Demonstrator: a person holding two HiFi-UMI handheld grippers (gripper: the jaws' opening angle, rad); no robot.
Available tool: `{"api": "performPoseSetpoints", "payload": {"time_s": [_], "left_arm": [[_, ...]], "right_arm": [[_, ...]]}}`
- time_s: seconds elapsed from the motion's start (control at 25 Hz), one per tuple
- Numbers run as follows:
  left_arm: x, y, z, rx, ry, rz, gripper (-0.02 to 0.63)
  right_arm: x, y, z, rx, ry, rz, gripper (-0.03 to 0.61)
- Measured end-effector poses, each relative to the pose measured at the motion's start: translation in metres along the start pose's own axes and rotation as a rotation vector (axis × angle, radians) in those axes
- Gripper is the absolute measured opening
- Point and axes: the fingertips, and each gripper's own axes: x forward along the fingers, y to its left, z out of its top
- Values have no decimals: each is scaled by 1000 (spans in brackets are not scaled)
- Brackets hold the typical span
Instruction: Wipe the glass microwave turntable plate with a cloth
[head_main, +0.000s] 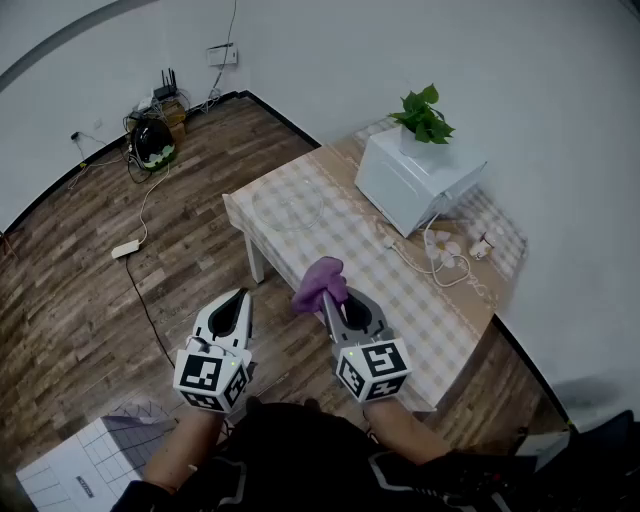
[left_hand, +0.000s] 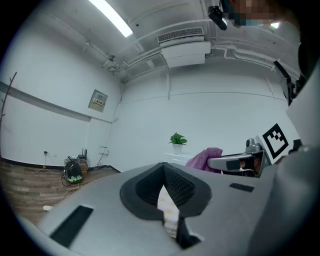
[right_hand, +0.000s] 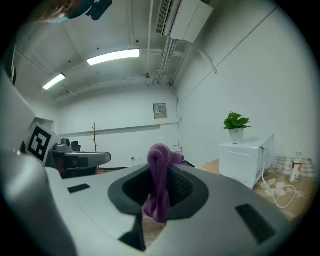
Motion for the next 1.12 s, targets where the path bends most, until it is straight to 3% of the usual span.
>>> {"api": "performPoseSetpoints", "payload": {"time_s": [0.68,1.12], "left_arm": [[-4,7,0,-5,10,-18,6],[-17,38,-3,-21,8,-16,6]], "right_arm": [[7,10,4,36,-22,16,69],[27,47,1,-13,-10,53,69]]}}
